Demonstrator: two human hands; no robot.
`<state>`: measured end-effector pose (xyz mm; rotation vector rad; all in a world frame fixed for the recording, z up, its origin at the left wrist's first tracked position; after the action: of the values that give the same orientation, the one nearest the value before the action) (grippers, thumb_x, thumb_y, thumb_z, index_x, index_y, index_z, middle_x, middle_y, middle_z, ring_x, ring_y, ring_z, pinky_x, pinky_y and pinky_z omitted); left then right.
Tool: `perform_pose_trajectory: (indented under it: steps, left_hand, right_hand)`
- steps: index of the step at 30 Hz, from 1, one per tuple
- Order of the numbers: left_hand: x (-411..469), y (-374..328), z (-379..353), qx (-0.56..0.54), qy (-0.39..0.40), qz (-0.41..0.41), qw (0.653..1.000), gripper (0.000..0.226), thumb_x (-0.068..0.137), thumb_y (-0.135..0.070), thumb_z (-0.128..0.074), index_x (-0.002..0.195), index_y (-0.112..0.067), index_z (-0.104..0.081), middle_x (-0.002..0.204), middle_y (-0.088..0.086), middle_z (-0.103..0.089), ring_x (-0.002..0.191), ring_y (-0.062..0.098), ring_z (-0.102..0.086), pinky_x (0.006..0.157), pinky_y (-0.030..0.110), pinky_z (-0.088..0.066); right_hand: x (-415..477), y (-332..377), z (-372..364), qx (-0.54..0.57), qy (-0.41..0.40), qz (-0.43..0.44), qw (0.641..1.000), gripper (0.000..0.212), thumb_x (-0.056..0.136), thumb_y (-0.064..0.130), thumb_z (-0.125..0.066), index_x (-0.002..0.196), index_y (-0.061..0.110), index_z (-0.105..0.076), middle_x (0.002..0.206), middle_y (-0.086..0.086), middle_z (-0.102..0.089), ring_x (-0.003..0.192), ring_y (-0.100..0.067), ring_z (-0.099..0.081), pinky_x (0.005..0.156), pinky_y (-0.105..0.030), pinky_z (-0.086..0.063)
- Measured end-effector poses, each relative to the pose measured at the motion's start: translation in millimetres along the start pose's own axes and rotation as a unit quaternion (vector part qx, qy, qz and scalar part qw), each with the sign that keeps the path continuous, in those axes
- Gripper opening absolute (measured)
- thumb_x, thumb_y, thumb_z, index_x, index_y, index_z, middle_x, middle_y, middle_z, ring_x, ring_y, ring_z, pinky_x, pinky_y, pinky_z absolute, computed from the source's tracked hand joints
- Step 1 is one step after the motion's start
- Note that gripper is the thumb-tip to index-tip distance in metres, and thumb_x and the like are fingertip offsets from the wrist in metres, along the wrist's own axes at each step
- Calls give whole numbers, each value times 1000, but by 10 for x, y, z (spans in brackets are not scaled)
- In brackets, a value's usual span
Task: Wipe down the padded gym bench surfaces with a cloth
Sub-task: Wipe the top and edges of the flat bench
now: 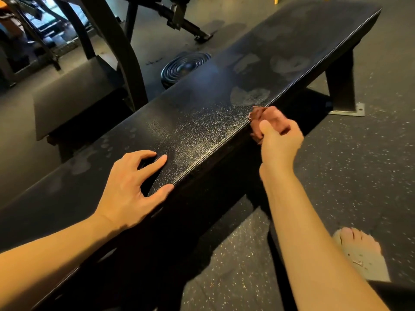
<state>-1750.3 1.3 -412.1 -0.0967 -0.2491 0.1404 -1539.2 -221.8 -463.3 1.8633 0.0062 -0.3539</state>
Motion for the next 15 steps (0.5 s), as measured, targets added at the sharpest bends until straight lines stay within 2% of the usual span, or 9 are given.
perform_pose_trajectory:
  steps: [2, 4, 7, 9, 11, 12, 14, 15]
  left_hand:
    - [0, -6, -6, 4, 1, 0, 1000, 67, 86, -63, -58, 140, -23, -64, 137, 2, -57, 127, 24, -50, 108, 37, -32]
    - [-6, -2, -12, 5, 4, 1, 1000, 68, 86, -63, -57, 140, -24, -63, 137, 2, -56, 128, 24, -49, 108, 36, -31]
    - [-3, -2, 1, 8, 8, 3, 1000, 68, 86, -64, -56, 141, -23, -63, 138, 3, -56, 129, 25, -49, 108, 37, -31]
    - [-3, -11, 8, 8, 7, 3, 1000, 68, 86, -63, -56, 141, -23, -62, 138, 2, -56, 129, 24, -49, 107, 36, -30]
    - [2, -14, 7, 7, 9, 4, 1000, 68, 86, -63, -56, 142, -24, -62, 138, 2, -55, 129, 23, -48, 108, 37, -31]
    - [3, -8, 2, 5, 9, 3, 1000, 68, 86, -63, -57, 141, -24, -62, 138, 2, -55, 128, 23, -48, 108, 37, -31]
    - [-2, 2, 5, 4, 8, 2, 1000, 68, 87, -63, -57, 141, -24, -62, 138, 2, -55, 128, 23, -48, 108, 37, -31]
    - [1, 4, 11, 3, 9, 2, 1000, 68, 87, -63, -57, 142, -24, -62, 138, 2, -55, 128, 23, -48, 108, 36, -30]
  right_hand:
    - [-286, -109, -11, 1, 49, 4, 999, 12, 76, 9, -70, 86, 13, -64, 87, -2, -66, 79, -14, -66, 71, -35, -56]
    - [-665, -299, 23, 6, 137, -30, 990, 15, 68, 11, -70, 83, 12, -66, 78, 1, -64, 71, -9, -62, 64, -30, -53]
    - [-1082, -441, 48, -60, 234, -78, 967, 15, 69, -1, -75, 76, 8, -65, 64, 7, -62, 58, -4, -56, 55, -28, -48]
    - [-860, -393, 43, -15, 172, -82, 982, 16, 77, -15, -64, 86, -1, -65, 61, 7, -66, 53, -3, -61, 50, -23, -47]
    - [-415, -196, 38, 27, 61, -52, 996, 19, 84, -16, -57, 100, -6, -62, 70, 5, -70, 56, 0, -66, 50, -21, -48]
    - [-225, -104, 37, 9, 23, -32, 999, 20, 87, -13, -58, 104, -5, -62, 76, 4, -69, 59, 2, -67, 52, -19, -49]
    - [-116, -36, 13, -25, 4, -4, 1000, 19, 89, -9, -58, 104, 1, -63, 84, 2, -67, 65, -3, -70, 55, -16, -52]
    - [-236, -64, -7, -25, 29, 5, 999, 19, 87, -8, -59, 101, 5, -64, 84, -1, -69, 68, -9, -71, 56, -19, -54]
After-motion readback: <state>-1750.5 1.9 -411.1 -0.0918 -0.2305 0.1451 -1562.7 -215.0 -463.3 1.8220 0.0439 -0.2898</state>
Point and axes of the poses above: each hand's wrist, its own x-axis towards the middle knuckle, its own z-axis out of the back of the hand, y = z × x, the point moved 1 cm from there along x, towards the middle knuckle
